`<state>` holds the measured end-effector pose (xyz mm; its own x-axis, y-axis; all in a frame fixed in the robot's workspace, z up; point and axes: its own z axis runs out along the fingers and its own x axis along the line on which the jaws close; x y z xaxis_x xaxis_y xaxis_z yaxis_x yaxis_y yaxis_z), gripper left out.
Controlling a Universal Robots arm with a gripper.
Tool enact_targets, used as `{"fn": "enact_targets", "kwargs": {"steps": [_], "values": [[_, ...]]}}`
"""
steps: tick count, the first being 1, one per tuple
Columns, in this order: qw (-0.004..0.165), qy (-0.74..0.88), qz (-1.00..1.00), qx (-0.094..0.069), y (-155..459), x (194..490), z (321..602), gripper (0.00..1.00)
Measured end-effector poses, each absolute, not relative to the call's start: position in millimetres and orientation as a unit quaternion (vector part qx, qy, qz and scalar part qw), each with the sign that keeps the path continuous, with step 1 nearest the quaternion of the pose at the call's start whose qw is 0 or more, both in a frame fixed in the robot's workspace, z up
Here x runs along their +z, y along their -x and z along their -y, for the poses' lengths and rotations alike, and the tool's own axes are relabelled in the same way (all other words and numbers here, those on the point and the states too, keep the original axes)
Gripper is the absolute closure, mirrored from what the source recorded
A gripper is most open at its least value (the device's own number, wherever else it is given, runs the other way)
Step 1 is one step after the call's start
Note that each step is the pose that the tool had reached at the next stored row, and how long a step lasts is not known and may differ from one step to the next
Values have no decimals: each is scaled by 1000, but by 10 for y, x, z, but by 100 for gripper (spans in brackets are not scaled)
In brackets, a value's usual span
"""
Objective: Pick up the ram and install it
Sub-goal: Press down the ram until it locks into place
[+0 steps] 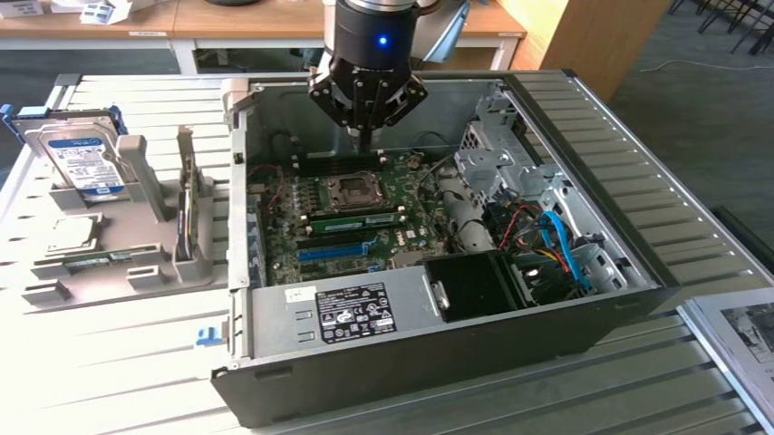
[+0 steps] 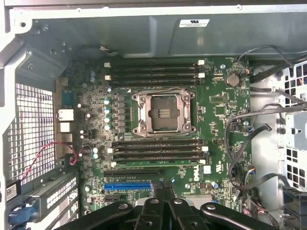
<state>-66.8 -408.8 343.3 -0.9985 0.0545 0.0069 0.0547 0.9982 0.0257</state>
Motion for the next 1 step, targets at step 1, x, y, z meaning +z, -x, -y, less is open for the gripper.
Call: {"fn": "enact_targets", "kwargs": {"steps": [1], "values": [[3,27,1000,-13,668,3433,4088,90]]}}
